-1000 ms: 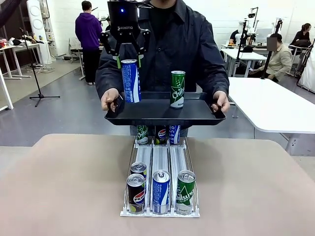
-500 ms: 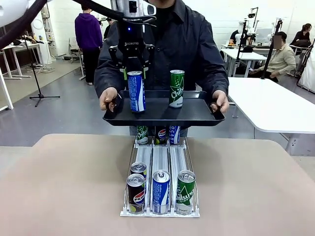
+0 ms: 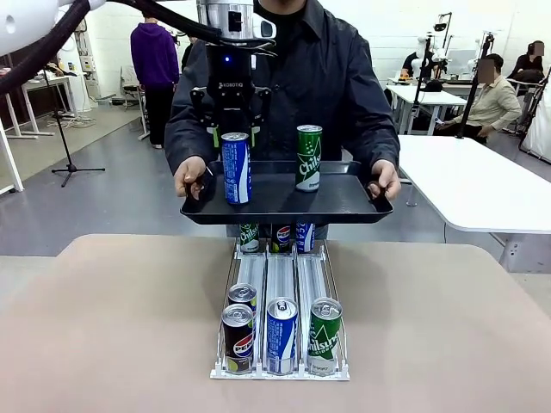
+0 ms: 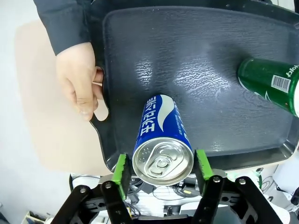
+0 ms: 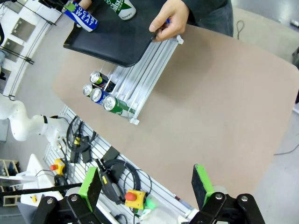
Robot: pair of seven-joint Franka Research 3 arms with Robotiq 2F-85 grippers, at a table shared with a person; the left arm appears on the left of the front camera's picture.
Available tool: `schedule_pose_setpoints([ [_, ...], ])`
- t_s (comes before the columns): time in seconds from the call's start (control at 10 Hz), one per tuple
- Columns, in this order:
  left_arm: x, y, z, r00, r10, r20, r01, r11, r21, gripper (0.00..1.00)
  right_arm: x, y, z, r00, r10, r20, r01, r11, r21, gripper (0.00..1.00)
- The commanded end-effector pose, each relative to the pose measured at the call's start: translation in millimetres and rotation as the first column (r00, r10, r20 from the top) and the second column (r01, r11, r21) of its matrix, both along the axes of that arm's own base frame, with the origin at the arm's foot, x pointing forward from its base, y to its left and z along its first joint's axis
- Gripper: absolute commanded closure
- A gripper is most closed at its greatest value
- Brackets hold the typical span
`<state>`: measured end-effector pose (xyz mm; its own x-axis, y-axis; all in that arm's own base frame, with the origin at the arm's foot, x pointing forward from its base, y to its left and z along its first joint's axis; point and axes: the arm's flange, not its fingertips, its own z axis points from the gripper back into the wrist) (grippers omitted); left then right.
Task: Retrieve and hand over the desired beverage to the person.
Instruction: Place the picked can on the Handle tray extended by the person.
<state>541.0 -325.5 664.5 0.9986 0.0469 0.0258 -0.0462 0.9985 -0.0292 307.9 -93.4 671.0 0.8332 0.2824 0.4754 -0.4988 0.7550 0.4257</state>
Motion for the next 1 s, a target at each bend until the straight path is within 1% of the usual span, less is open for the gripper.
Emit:
schedule_pose_setpoints([
  [0.0, 10, -4, 12, 1.0, -0.031, -0.007, 0.031, 0.999, 0.012, 0.0, 1, -2, 0, 1.0, 0.019, 0.005, -0.019, 1.0, 0.016, 0.0],
  [0.5, 1, 0, 20, 0.997, -0.075, 0.014, 0.075, 0.997, 0.012, 0.0, 1, -2, 0, 1.0, 0.019, 0.005, -0.019, 1.0, 0.016, 0.0],
  [0.6, -16, 2, 30, 0.993, -0.117, 0.021, 0.117, 0.993, 0.013, 0.0, 1, -2, 0, 1.0, 0.019, 0.005, -0.019, 1.0, 0.016, 0.0],
  [0.7, -49, 9, 41, 0.983, -0.173, 0.063, 0.172, 0.985, 0.019, 0.0, 1, -2, 0, 1.0, 0.019, 0.005, -0.019, 1.0, 0.016, 0.0],
  [0.8, -88, 22, 51, 0.967, -0.226, 0.12, 0.227, 0.974, 0.011, 0.0, 1, -2, 0, 1.0, 0.019, 0.005, -0.019, 1.0, 0.016, 0.0],
  [0.9, -119, 34, 53, 0.95, -0.264, 0.166, 0.268, 0.963, 0.001, 0.0, 1, -2, 0, 1.0, 0.019, 0.005, -0.019, 1.0, 0.016, 0.0],
])
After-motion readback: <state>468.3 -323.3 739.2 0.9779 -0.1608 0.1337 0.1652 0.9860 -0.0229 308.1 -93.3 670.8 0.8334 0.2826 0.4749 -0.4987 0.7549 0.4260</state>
